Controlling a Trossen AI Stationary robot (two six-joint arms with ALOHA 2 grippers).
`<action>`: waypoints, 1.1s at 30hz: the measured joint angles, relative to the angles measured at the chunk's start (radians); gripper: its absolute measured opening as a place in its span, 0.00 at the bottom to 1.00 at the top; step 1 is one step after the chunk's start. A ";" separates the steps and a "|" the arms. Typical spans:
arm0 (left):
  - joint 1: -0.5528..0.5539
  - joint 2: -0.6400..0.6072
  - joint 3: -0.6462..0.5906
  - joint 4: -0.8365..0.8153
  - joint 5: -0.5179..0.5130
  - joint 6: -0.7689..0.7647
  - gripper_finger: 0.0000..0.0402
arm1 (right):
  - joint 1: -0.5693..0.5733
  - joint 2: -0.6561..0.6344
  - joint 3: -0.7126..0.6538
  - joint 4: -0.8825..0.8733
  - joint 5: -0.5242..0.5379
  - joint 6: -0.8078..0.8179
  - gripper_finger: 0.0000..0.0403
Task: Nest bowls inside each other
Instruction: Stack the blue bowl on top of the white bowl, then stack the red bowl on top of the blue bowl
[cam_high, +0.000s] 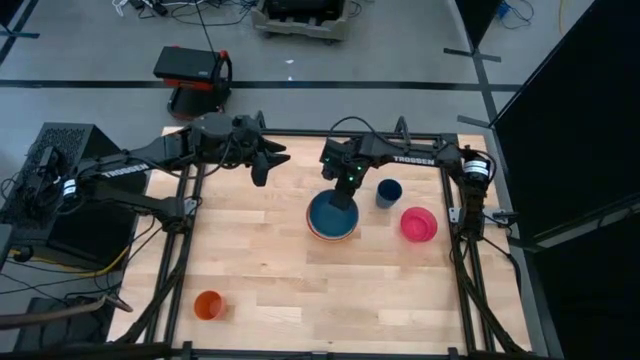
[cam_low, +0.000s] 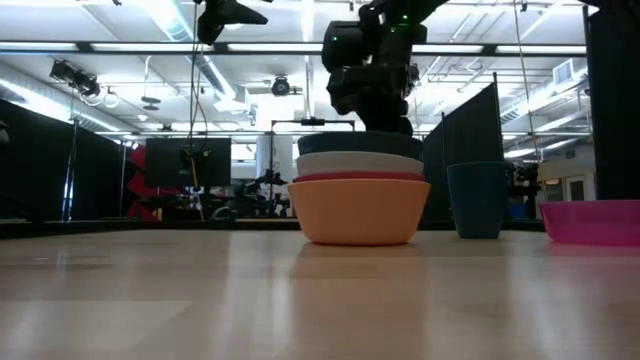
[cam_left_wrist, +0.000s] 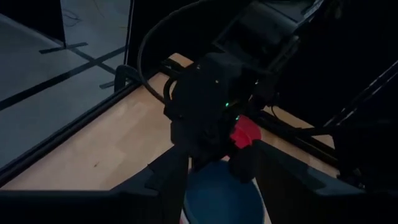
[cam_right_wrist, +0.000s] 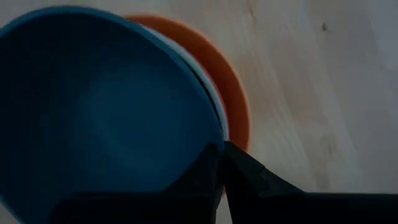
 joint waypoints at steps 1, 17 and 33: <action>0.000 0.000 0.000 0.002 0.001 0.000 0.41 | 0.001 0.004 0.000 0.004 -0.001 -0.002 0.00; 0.000 0.000 0.000 -0.004 0.003 0.002 0.41 | -0.014 -0.018 0.000 -0.010 -0.054 -0.026 0.09; 0.000 0.000 0.000 -0.008 0.002 0.003 0.41 | -0.057 -0.127 0.001 -0.094 -0.023 -0.024 0.26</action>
